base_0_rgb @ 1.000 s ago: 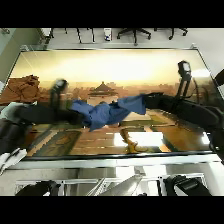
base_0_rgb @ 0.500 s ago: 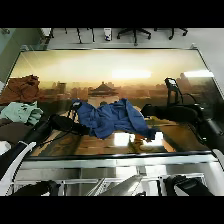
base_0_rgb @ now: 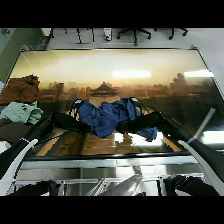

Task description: Fold the shirts.

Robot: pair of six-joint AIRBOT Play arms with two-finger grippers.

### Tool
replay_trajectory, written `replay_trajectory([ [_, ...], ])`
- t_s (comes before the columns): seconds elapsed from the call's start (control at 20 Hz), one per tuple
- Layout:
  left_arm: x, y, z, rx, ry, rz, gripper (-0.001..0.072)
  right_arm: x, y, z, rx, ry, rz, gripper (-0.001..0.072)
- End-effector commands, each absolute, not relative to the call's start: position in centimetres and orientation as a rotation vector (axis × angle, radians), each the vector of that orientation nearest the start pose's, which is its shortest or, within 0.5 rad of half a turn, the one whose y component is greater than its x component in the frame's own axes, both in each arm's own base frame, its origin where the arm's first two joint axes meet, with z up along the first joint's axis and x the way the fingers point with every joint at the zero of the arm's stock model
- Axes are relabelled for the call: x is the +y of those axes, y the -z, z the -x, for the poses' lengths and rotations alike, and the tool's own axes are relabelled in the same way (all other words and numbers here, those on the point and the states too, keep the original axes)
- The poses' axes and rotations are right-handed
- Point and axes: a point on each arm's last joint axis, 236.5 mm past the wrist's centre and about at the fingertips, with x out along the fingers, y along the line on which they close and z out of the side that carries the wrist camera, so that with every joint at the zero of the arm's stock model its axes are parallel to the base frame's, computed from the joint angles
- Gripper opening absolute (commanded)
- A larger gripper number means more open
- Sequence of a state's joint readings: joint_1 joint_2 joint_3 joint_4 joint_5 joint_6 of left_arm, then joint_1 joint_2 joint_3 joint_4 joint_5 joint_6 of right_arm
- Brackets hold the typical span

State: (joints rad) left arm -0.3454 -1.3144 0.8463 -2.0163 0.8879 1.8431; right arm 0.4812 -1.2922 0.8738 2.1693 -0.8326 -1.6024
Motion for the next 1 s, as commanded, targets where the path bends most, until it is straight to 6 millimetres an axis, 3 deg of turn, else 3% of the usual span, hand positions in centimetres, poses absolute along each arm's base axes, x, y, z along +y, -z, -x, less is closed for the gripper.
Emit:
replay_trajectory([
  [0.0, -19.3, 7.8, -30.3, 1.342, 0.573, 0.013, 0.0020, 30.0, 8.4, -29.9, 1.399, -0.650, -0.310, 0.0548],
  [0.2, -19.3, 7.8, -30.3, 1.342, 0.574, 0.013, 0.0020, 30.7, 8.3, -31.7, 1.369, -0.648, -0.311, 0.0547],
  [0.4, -19.3, 7.8, -30.3, 1.345, 0.574, 0.013, 0.0020, 30.7, 9.3, -31.8, 1.384, -0.634, -0.315, 0.0539],
  [0.5, -19.3, 7.8, -30.3, 1.345, 0.574, 0.013, 0.0020, 30.8, 9.1, -31.9, 1.380, -0.637, -0.318, 0.0432],
  [0.55, -19.3, 7.8, -30.3, 1.345, 0.574, 0.013, 0.0021, 31.1, 8.8, -32.0, 1.376, -0.643, -0.329, 0.0430],
  [0.6, -19.3, 7.8, -30.3, 1.345, 0.575, 0.013, 0.0020, 31.7, 8.2, -31.8, 1.375, -0.679, -0.331, 0.0355],
  [0.65, -19.3, 7.8, -30.3, 1.346, 0.575, 0.013, 0.0020, 32.4, 7.0, -31.4, 1.369, -0.747, -0.318, 0.0044],
  [0.75, -19.3, 7.8, -30.3, 1.343, 0.574, 0.012, 0.0020, 33.5, 3.9, -31.4, 1.339, -0.838, -0.298, 0.0019],
  [0.8, -19.3, 7.8, -30.3, 1.343, 0.574, 0.012, 0.0020, 33.9, 1.4, -32.3, 1.280, -0.866, -0.289, 0.0018],
  [0.85, -19.3, 7.8, -30.3, 1.343, 0.574, 0.013, 0.0020, 34.0, -1.6, -33.9, 1.188, -0.874, -0.290, 0.0018],
  [0.95, -19.3, 7.8, -30.3, 1.345, 0.574, 0.013, 0.0020, 32.4, -9.6, -40.2, 0.894, -0.817, -0.316, 0.0017],
])
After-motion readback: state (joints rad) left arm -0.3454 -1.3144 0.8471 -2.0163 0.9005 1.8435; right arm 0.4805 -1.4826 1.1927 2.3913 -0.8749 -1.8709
